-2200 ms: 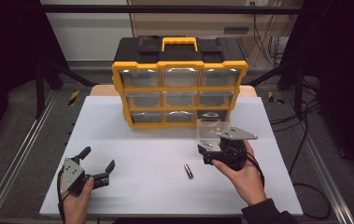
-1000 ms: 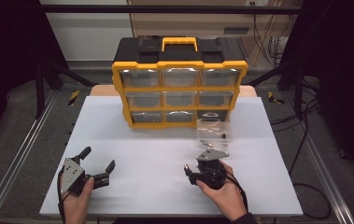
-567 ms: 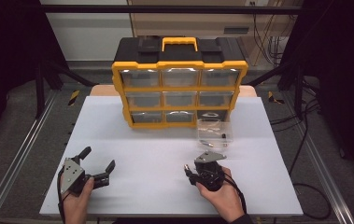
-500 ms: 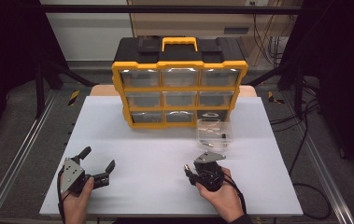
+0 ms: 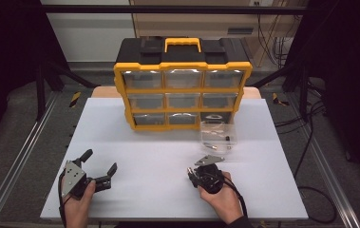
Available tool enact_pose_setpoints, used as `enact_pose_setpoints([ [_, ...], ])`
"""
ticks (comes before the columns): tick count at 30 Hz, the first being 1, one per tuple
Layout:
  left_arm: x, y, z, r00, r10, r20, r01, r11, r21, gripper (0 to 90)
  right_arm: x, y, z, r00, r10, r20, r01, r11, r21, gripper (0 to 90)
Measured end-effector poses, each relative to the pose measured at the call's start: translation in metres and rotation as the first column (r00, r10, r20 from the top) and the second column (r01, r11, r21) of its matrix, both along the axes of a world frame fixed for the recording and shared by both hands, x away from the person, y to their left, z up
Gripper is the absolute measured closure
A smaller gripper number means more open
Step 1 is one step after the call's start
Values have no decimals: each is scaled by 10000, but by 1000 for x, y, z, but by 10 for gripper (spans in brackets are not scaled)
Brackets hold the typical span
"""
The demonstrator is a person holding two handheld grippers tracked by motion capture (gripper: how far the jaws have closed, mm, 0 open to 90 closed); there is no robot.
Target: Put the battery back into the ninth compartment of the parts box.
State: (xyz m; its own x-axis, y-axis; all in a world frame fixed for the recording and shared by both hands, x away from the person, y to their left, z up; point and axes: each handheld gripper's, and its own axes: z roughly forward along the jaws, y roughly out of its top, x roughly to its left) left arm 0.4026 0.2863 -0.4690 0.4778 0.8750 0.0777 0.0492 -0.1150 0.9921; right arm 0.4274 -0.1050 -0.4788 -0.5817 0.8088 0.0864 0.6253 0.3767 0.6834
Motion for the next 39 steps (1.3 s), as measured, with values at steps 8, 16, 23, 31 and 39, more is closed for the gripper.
enact_pose_setpoints([
  [8, 0, 0, 0, 10000, -8, 7, 8, 10000, -3, 9, 0, 4, -3, 10000, 57, -19, -57, 9998, -194, 730],
  [16, 0, 0, 0, 10000, -24, 13, 24, 10000, 3, 9, -1, 6, -5, 9999, -83, 60, 85, 9991, -408, 765],
  [23, 0, 0, 0, 10000, -28, 22, 28, 10000, -23, 9, 0, 1, 0, 9991, -67, 429, 71, 9999, -84, 766],
  [31, 0, 0, 0, 10000, -19, 25, 19, 10000, 0, 8, 3, -18, 28, 9930, -250, 1156, 182, 9981, 589, 766],
  [39, 0, 0, 0, 10000, -21, 26, 21, 10000, 3, 9, 4, -39, 62, 9792, -621, 1931, 434, 9941, 999, 766],
])
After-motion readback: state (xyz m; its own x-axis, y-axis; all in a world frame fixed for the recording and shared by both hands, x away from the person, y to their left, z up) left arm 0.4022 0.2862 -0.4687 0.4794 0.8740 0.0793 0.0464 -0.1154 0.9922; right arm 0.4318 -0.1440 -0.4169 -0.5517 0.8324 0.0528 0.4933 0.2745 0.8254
